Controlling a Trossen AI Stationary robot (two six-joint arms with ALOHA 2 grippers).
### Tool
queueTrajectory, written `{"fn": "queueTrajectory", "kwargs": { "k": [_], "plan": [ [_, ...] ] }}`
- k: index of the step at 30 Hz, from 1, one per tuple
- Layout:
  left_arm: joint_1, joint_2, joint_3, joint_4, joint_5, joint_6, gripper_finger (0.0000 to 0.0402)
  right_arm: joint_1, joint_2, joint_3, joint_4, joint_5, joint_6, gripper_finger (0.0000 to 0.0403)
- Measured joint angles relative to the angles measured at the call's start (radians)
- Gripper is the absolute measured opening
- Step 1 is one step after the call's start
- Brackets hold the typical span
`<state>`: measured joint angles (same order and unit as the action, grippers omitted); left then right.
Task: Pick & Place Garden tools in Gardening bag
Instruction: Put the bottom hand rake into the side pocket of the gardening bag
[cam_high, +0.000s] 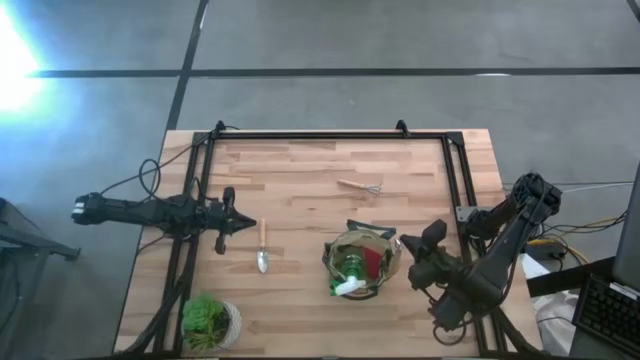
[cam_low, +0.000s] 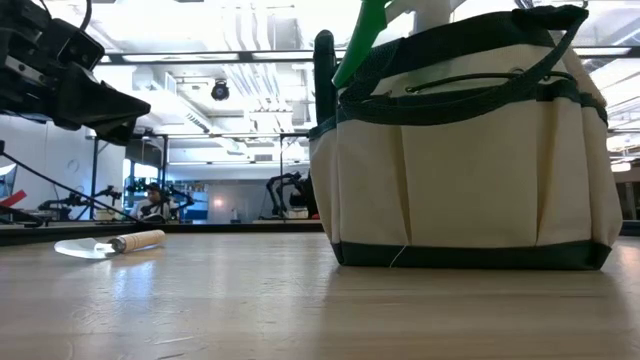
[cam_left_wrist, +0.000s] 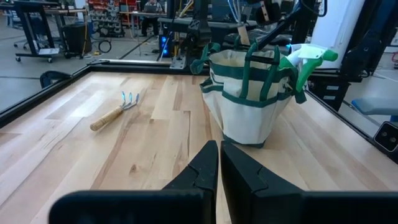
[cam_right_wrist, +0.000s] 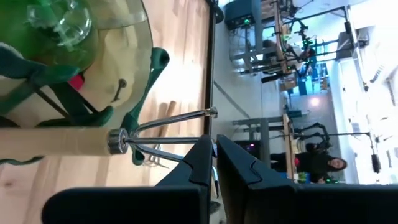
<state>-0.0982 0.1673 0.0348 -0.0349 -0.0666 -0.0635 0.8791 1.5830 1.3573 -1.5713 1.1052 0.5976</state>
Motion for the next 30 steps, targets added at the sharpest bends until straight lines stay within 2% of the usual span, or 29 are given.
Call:
{"fn": "queueTrajectory", "kwargs": {
  "k": [10,19,30],
  "plan": [
    [0.0,0.0,0.0,0.0,0.0,0.0,0.0023,0.0,0.008,-0.09,0.008,0.099,0.071,0.0008],
    [0.0,0.0,-0.001,0.0,0.0,0.0,0.0023,0.01,0.008,-0.137,0.016,0.084,0.212,0.0008],
    [0.0,0.0,-0.001,-0.001,0.0,0.0,0.0023,0.018,0.008,-0.201,0.064,0.07,0.21,0.0008]
  ]
}}
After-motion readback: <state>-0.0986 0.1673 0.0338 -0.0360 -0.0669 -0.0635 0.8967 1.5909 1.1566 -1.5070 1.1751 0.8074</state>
